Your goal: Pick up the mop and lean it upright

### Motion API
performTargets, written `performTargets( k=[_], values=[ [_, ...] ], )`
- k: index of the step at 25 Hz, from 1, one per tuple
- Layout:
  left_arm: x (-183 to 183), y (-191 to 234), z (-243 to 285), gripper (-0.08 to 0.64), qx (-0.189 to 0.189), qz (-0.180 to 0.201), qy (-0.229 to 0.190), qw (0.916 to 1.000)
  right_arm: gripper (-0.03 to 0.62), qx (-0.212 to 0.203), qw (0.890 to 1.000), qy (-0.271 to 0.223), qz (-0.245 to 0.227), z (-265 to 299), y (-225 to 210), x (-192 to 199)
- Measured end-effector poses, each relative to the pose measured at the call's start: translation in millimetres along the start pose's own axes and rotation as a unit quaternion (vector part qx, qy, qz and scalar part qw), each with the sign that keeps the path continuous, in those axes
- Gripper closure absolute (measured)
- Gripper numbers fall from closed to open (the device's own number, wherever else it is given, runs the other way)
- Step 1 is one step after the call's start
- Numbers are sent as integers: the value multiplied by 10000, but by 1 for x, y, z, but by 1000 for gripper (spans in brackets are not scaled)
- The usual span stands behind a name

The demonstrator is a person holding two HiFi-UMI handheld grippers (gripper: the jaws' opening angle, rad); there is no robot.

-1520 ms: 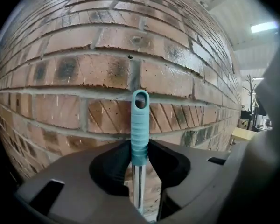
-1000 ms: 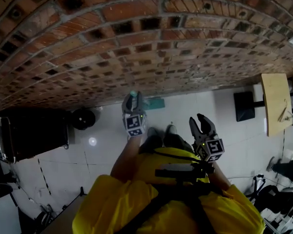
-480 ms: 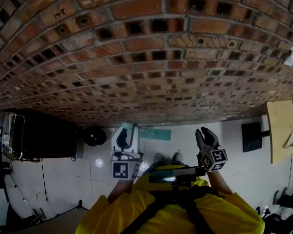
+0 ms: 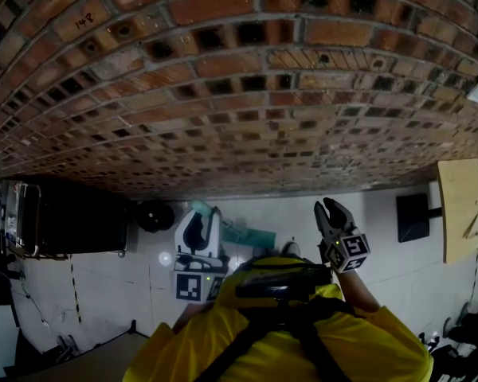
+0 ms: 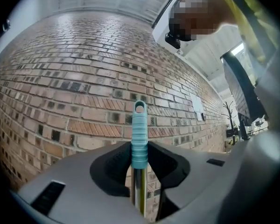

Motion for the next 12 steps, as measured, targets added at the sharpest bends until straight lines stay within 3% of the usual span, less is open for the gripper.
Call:
performTargets(
  k=[12],
  values=[
    [32, 7, -8, 454, -145, -89, 314, 9994, 483, -116, 9999, -19, -69, -4, -1, -1]
  ],
)
Point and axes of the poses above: the fingertips, and each gripper's own axes: z forward along the fingers, y to its left, x out of its underside, the point moved 1 cm from there along -z, backward along the fingers
